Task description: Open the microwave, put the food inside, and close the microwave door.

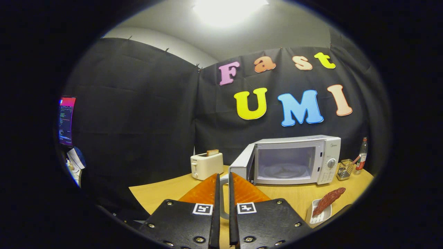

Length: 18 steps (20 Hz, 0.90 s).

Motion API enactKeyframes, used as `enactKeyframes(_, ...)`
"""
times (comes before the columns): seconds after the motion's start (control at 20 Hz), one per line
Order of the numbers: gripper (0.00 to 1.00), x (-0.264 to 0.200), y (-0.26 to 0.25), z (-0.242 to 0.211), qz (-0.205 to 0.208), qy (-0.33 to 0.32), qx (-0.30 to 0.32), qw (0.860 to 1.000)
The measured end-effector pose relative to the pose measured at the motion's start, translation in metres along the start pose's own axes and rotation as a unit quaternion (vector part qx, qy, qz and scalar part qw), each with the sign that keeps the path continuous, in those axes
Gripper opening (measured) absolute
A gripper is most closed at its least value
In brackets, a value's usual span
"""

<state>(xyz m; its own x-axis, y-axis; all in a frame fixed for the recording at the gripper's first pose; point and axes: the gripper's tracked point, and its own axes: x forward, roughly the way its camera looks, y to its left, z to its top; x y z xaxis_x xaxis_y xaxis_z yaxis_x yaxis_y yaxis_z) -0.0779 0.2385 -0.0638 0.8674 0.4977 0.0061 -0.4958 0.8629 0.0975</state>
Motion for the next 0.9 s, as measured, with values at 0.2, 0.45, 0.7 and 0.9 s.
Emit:
enactKeyframes(0.2,0.11,-0.019,-0.054,0.038,-0.023,0.003,-0.022,0.999)
enactKeyframes(0.45,0.11,-0.036,-0.112,0.067,-0.059,0.004,0.007,0.998)
enactKeyframes(0.7,0.38,-0.040,-0.153,0.048,-0.064,0.029,0.018,0.997)
enactKeyframes(0.9,0.87,-0.043,-0.200,0.019,-0.118,0.044,0.005,0.992)
